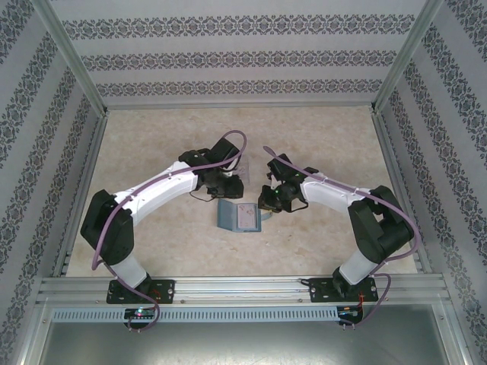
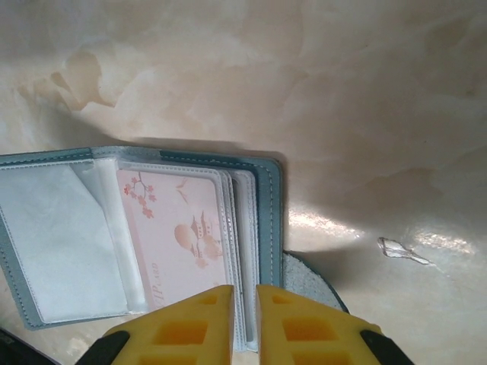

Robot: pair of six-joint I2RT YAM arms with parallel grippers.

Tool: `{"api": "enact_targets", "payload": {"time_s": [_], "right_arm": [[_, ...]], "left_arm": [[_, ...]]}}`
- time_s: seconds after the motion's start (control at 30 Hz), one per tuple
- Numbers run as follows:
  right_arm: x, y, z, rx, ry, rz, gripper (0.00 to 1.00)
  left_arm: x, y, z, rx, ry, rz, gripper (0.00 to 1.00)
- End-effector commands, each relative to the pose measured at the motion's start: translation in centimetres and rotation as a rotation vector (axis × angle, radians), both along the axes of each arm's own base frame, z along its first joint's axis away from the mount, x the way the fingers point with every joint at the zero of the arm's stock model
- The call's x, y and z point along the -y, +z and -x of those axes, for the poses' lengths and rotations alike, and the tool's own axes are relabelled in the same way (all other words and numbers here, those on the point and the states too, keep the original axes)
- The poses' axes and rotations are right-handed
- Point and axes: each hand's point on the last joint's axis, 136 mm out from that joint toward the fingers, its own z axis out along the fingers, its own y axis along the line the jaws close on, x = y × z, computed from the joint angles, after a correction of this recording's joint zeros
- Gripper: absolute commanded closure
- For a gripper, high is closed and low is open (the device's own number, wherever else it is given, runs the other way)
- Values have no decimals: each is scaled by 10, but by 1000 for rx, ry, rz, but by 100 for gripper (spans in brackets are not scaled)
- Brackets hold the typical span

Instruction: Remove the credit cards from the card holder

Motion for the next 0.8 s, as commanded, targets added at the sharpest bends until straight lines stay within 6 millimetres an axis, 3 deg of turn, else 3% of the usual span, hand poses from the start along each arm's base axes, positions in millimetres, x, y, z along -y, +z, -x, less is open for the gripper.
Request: {"api": "enact_targets", "payload": {"time_s": [0.0, 0.2, 0.4, 0.77], "right_arm": [[8, 11, -6, 31, -19, 4, 83], [0, 14, -3, 20, -26, -68, 83], [-13, 10, 0, -8, 6, -87, 79], [-20, -13, 3, -57, 39, -19, 71]], "left_arm": [[29, -7, -2, -48, -8, 125, 74], [33, -36, 5, -103, 1, 121, 77], [13, -66, 11, -140, 39, 88, 80], [11, -83, 12, -190, 55, 150, 79]]}}
